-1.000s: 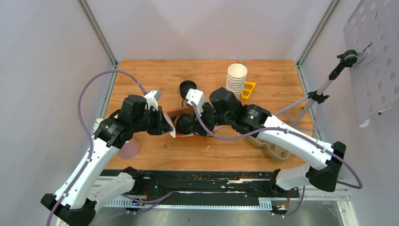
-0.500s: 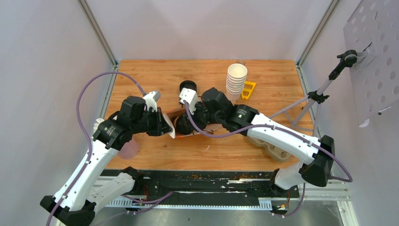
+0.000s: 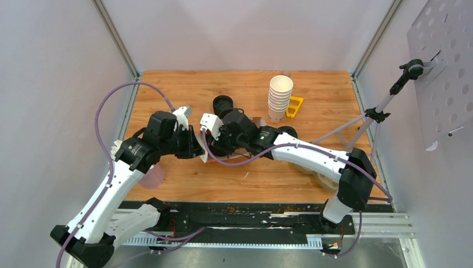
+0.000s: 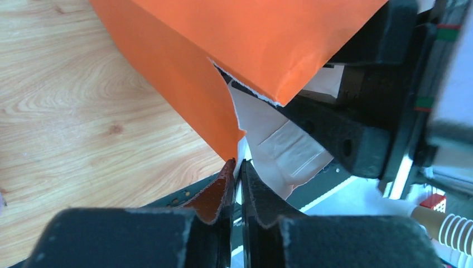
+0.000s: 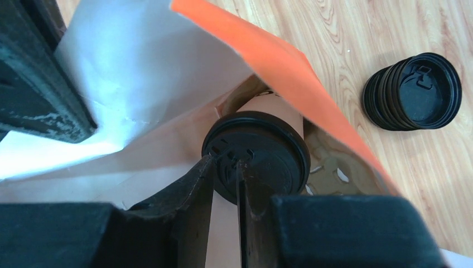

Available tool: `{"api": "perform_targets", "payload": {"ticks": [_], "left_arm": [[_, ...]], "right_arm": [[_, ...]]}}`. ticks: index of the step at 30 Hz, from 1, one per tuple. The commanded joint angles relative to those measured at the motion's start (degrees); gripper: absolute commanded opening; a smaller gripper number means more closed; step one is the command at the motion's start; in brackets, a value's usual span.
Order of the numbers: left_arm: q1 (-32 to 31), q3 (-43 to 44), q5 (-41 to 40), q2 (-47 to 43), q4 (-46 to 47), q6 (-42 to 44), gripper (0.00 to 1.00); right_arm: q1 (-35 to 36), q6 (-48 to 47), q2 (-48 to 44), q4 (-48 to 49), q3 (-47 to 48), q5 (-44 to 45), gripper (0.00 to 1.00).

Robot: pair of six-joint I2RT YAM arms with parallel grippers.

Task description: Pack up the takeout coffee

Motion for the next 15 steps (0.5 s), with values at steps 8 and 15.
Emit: {"api": "perform_targets", "payload": {"ticks": [8,15], "left_arm": [[0.38,3.81,-3.45,3.20,-0.48,2.37,0.13],[0.58,3.91,-4.55,3.32,-1.40,4.71,0.00]], "right_arm": [[-0.78,-4.31,5.58,4.38,4.62,1.89,0.20],[-0.82,-7.16,0.09,9.03,-2.97,0.63,0.23]]}}
